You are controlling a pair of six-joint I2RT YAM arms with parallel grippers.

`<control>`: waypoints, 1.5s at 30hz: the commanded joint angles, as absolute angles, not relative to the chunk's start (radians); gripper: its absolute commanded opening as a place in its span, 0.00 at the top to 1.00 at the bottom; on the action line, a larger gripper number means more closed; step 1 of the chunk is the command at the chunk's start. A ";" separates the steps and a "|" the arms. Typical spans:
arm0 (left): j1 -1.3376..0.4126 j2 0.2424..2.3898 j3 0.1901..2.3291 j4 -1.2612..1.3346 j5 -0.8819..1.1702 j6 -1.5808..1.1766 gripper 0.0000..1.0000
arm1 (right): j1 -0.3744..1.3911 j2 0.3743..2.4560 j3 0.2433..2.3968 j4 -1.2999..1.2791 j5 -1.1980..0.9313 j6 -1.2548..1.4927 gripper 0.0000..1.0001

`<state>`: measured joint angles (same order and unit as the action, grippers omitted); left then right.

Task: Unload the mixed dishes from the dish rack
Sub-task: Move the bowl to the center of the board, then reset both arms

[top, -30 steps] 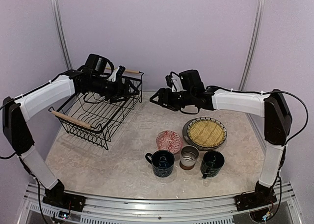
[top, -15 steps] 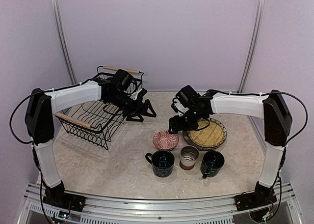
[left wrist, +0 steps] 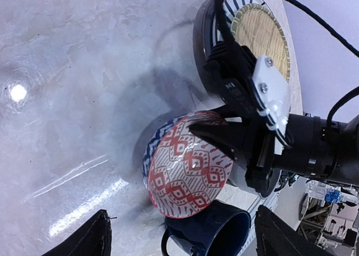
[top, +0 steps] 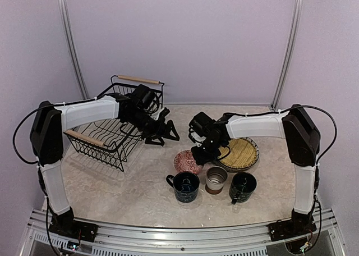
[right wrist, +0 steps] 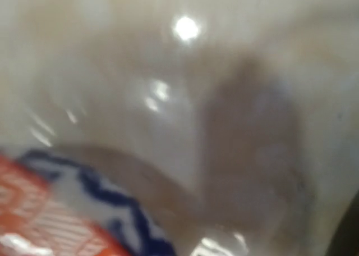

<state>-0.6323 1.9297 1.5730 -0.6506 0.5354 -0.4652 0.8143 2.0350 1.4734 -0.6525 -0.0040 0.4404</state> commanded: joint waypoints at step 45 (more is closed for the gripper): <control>-0.519 0.973 1.431 -0.345 -0.125 -0.114 0.01 | 0.722 0.982 1.320 -0.402 0.327 0.253 0.00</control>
